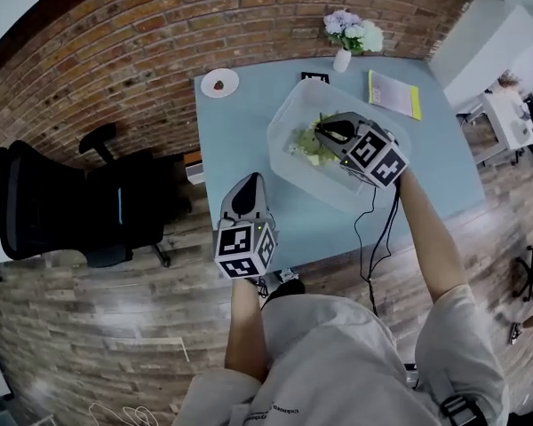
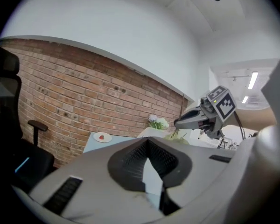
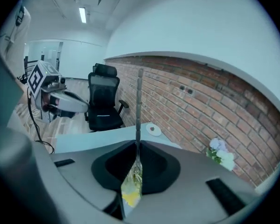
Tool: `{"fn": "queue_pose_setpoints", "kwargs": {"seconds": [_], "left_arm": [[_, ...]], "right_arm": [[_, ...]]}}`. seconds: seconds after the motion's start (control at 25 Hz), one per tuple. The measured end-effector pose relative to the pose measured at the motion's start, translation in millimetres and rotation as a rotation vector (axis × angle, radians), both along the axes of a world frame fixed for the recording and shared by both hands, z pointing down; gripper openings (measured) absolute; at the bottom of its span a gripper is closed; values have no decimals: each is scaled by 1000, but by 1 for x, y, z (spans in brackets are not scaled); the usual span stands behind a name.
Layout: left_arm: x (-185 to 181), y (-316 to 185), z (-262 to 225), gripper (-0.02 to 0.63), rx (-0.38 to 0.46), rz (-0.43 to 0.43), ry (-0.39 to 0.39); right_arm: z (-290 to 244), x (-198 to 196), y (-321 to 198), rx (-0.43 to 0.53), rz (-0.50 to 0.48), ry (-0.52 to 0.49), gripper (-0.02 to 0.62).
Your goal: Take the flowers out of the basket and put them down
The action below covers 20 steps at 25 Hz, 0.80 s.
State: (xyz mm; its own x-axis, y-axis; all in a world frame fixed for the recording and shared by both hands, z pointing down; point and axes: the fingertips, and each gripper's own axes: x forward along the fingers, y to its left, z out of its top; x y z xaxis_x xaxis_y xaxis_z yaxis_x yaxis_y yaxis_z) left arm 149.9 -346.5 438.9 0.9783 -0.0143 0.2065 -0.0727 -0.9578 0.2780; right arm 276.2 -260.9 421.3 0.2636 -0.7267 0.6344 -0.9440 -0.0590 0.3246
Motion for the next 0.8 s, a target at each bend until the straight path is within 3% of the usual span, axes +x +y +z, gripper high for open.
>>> {"fn": "queue_pose_setpoints", "kwargs": {"seconds": [0.4, 0.68, 0.8], "left_arm": [[-37, 51, -7, 23, 96, 116, 18], [-97, 62, 15, 23, 127, 148, 8], [-122, 69, 20, 23, 146, 174, 1]], "right_arm": [[-99, -58, 76, 258, 147, 62, 54], [-123, -126, 109, 321, 207, 174, 54], [-137, -151, 122, 378, 252, 173, 54]]}}
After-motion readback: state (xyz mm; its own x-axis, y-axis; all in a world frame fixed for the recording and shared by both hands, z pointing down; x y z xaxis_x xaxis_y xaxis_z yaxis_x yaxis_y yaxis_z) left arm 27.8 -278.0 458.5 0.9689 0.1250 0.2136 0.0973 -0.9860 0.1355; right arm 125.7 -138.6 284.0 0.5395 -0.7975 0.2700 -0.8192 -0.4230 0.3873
